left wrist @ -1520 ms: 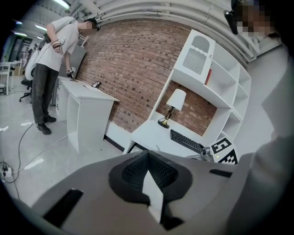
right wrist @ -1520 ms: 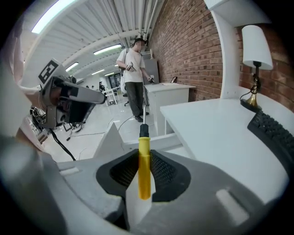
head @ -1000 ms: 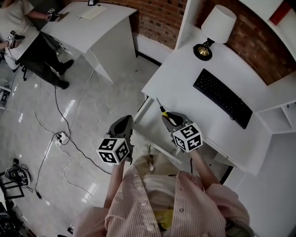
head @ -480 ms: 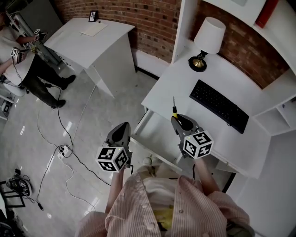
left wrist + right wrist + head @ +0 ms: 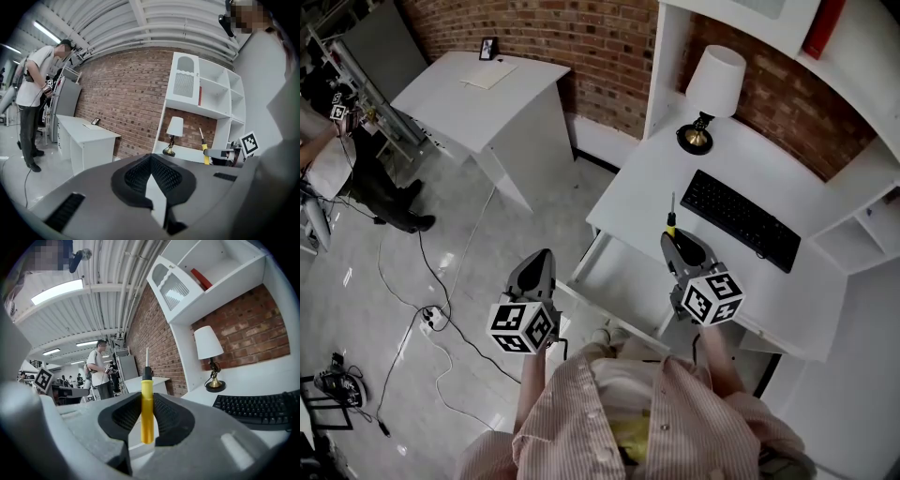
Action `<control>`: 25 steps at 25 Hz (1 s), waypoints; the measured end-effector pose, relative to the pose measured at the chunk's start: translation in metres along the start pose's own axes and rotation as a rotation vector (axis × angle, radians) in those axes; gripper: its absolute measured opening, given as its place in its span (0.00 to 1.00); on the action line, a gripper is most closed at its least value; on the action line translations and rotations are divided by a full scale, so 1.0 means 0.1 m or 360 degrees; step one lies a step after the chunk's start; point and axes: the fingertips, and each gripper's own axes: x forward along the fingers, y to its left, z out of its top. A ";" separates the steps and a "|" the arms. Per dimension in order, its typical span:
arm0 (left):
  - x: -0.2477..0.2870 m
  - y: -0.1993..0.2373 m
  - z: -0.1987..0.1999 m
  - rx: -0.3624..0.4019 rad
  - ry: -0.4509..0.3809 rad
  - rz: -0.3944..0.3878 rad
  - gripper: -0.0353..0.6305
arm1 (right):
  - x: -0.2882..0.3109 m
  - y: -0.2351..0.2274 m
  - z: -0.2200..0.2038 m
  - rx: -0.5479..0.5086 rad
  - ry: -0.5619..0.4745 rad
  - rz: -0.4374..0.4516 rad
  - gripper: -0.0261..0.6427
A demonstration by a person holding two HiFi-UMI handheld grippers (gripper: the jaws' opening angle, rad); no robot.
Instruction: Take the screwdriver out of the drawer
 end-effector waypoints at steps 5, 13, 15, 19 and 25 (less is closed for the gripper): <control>-0.03 0.02 0.15 0.0015 -0.0062 0.0005 0.05 | -0.08 -0.04 0.13 -0.0012 -0.0072 -0.0027 0.16; -0.08 -0.01 0.28 0.0095 -0.0109 0.0020 0.05 | -0.18 -0.13 0.24 -0.0031 -0.0131 -0.0068 0.16; -0.08 -0.02 0.30 0.0111 -0.0110 0.0025 0.05 | -0.19 -0.15 0.23 -0.0044 -0.0122 -0.0079 0.16; -0.08 -0.02 0.30 0.0131 -0.0109 0.0037 0.05 | -0.19 -0.17 0.22 -0.0055 -0.0121 -0.0080 0.16; -0.07 0.00 0.23 0.0135 -0.0092 0.0062 0.05 | -0.18 -0.17 0.21 -0.0075 -0.0120 -0.0070 0.16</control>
